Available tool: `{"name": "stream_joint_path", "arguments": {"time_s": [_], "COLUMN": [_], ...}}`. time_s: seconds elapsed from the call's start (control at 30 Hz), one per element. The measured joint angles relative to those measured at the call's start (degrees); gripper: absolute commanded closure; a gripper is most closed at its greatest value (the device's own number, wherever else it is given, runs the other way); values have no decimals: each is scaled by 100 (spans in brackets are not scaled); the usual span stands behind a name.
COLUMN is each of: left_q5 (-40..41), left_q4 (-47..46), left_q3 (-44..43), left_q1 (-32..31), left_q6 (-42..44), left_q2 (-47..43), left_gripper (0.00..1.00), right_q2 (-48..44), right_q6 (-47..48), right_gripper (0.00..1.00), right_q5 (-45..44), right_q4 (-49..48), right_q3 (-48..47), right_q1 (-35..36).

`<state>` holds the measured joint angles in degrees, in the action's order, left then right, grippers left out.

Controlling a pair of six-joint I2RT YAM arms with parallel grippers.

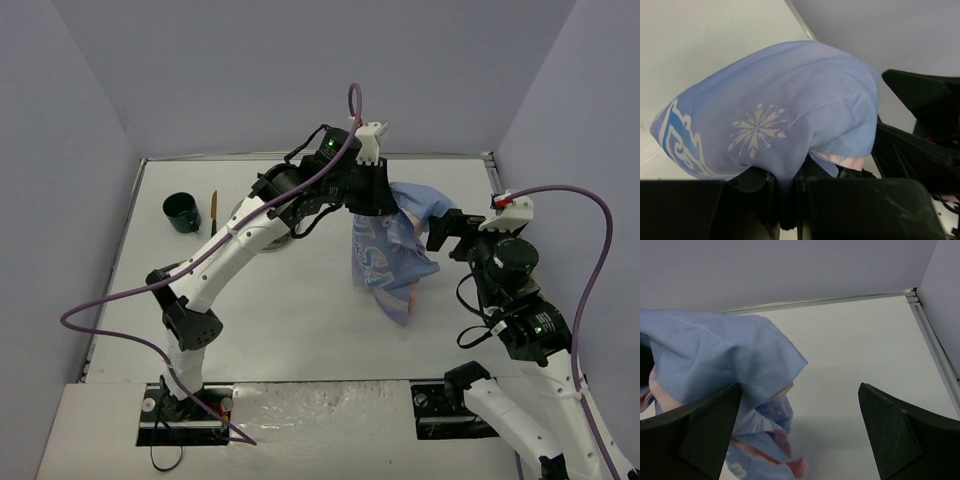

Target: Set the dinner table for one person

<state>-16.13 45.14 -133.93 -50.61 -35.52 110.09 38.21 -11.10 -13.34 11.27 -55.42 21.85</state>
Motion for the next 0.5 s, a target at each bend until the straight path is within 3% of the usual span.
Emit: {"name": "stream_joint_path", "arguments": {"time_s": [0.2,0.27,0.37,0.5], "left_q5": [-581,-801,-912,-741], "left_q4": [-468,-719,-1232,-1476], "left_q3": [1020,1565,2403,2823], "left_q1": [108,382,919,1641], "left_q6": [-48,-42,12,222], "left_q2": [-469,-620,-645,71], "left_gripper": [99,80,62,34], "right_q2": [140,192,273,440], "right_q6": [-51,-85,-153,-366], "right_gripper": [0,0,0,0], "right_q5": [-62,-62,-40,52], "right_q4": [29,34,52,117], "right_q3": [-2,-2,-1,10], "right_q1": [0,0,0,0]}}
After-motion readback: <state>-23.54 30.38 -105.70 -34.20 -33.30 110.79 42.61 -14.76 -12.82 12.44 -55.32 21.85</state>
